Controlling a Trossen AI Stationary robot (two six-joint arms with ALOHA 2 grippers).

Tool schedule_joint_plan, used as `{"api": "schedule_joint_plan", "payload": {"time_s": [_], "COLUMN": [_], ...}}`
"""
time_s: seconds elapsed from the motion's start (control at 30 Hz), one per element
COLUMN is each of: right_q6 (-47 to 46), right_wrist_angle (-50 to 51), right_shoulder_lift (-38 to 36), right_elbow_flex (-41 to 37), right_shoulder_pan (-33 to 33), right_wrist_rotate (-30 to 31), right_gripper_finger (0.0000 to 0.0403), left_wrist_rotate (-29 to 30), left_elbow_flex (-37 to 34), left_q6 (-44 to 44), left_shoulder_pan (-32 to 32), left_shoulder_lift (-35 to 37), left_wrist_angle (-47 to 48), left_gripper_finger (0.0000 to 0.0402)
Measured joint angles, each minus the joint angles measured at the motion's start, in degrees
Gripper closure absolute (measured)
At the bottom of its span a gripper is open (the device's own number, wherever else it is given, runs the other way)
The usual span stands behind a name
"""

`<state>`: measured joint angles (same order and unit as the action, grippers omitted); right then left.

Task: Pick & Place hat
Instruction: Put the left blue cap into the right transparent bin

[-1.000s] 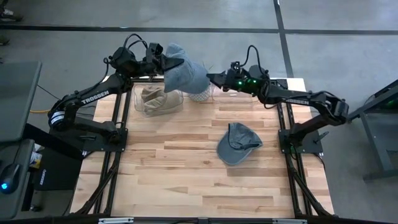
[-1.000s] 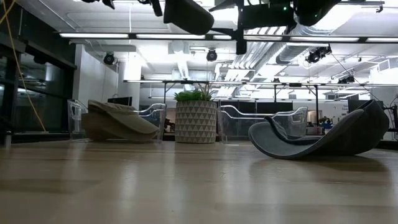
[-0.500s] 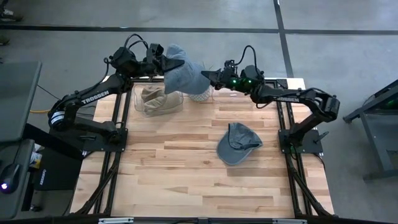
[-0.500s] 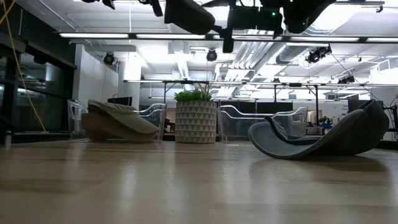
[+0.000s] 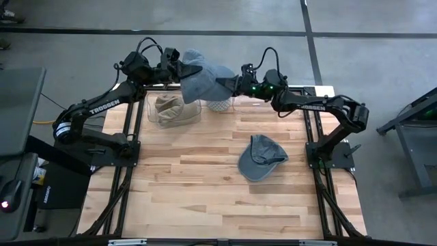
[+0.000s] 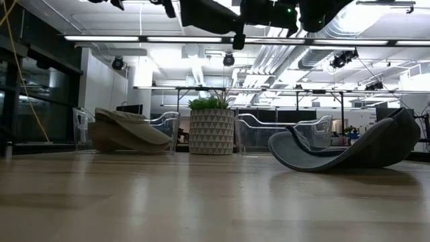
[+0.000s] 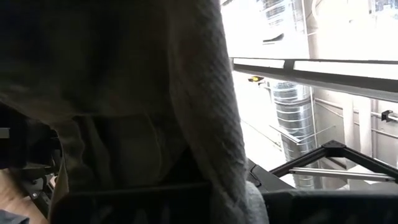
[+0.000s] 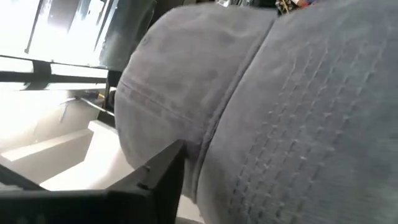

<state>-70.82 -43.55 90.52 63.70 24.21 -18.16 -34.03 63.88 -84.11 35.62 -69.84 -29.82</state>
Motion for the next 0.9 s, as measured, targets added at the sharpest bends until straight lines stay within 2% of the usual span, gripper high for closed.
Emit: {"api": "schedule_joint_plan", "payload": {"time_s": [0.33, 0.7, 0.8, 0.9], "right_q6": [2.9, 5.0, 5.3, 5.3], "right_wrist_angle": [-0.1, 0.5, 0.8, 0.9], "right_shoulder_lift": [0.0, 0.0, 0.0, 0.0], "right_elbow_flex": [0.0, 0.0, 0.0, 0.0], "right_shoulder_pan": [0.0, 0.2, 0.2, 0.2], "right_wrist_rotate": [-1.3, -2.3, -2.8, -2.9], "right_gripper_finger": [0.0386, 0.0397, 0.0397, 0.0397], "left_wrist_rotate": [0.0, -0.1, -1.6, -2.4], "left_elbow_flex": [0.0, 0.0, 0.0, 0.0], "left_q6": [-0.2, 3.0, 4.4, 4.4], "left_shoulder_pan": [0.0, 0.0, 0.0, 0.0], "left_shoulder_lift": [0.0, 0.0, 0.0, 0.0], "left_wrist_angle": [2.2, 3.0, 3.0, 2.8], "left_gripper_finger": [0.0401, 0.0394, 0.0361, 0.0305]}}
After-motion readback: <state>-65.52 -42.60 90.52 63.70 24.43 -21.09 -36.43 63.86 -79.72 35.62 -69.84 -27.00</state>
